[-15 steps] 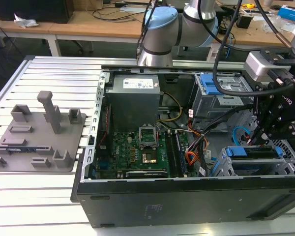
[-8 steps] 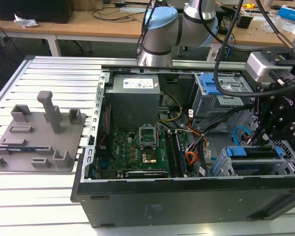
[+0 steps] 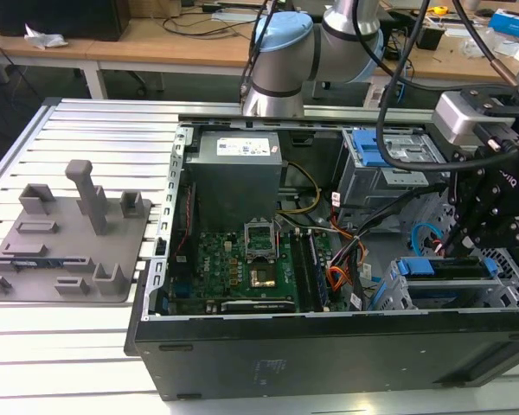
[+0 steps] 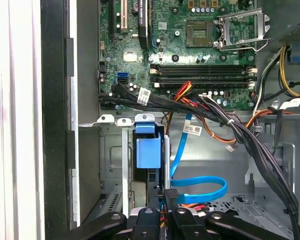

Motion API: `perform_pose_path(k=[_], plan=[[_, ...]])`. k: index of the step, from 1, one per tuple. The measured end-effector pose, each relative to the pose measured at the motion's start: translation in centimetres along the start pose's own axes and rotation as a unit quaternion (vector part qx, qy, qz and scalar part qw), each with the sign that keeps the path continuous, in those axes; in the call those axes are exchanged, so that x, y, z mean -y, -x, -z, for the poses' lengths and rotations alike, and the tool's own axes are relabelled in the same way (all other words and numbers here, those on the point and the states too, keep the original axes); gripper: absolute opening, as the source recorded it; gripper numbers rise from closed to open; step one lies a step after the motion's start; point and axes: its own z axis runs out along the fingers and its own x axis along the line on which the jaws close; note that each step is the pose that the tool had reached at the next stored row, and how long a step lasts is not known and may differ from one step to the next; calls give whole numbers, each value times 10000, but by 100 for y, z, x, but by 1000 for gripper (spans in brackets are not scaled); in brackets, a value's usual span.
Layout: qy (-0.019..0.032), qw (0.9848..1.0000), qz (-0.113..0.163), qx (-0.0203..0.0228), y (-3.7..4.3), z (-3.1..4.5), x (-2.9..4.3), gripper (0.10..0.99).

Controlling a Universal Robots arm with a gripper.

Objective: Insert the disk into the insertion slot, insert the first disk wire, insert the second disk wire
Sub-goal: 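Insert the second disk wire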

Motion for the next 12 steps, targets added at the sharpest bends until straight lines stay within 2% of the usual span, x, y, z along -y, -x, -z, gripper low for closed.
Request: perform_pose_path(k=[12], plan=[[3, 10000, -66, -1, -17, -14, 16, 161]])
